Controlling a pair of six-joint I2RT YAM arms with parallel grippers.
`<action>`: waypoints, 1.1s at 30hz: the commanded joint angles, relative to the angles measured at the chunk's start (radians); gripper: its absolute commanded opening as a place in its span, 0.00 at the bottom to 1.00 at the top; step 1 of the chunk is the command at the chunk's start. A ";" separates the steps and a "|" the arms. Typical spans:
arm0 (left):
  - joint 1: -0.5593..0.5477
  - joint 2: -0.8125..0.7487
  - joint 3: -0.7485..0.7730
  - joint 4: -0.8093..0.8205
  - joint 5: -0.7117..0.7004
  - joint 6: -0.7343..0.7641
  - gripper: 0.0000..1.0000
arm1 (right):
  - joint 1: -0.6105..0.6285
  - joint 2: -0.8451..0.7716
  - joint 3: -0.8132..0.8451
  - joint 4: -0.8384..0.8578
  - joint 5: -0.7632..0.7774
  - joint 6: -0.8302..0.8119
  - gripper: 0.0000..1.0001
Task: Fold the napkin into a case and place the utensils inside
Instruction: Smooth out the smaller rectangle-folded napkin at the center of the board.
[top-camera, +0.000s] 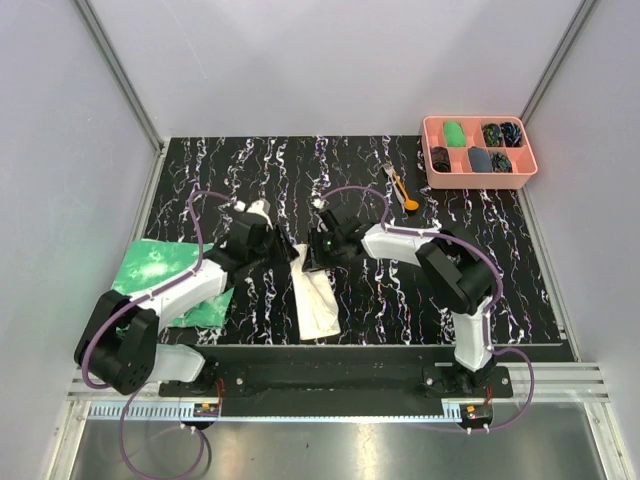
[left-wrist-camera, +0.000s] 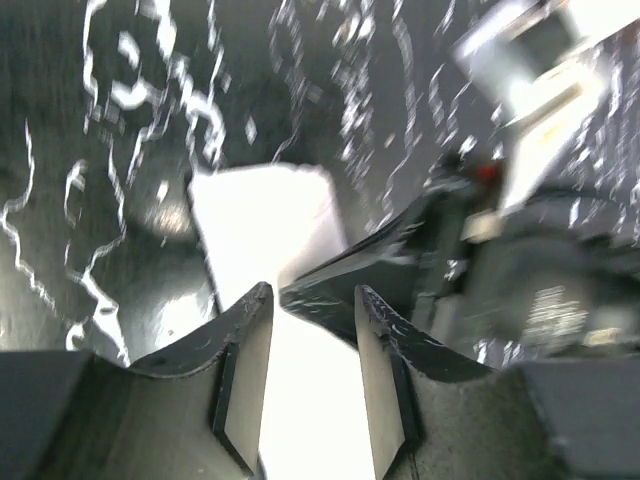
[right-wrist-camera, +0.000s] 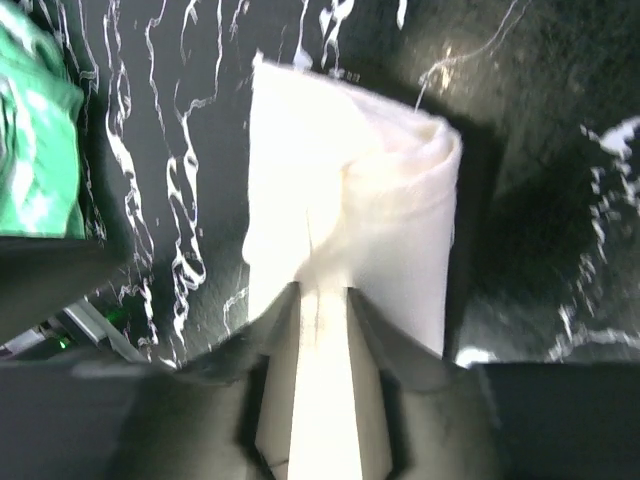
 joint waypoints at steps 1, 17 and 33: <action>0.003 -0.041 -0.127 0.032 0.087 -0.016 0.41 | -0.009 -0.125 -0.008 -0.082 -0.003 -0.048 0.41; -0.115 -0.263 -0.337 0.034 0.189 -0.151 0.42 | 0.140 -0.345 -0.106 -0.376 0.077 -0.153 0.87; -0.230 -0.199 -0.372 0.034 0.085 -0.252 0.25 | 0.272 -0.257 -0.060 -0.463 0.249 -0.110 0.75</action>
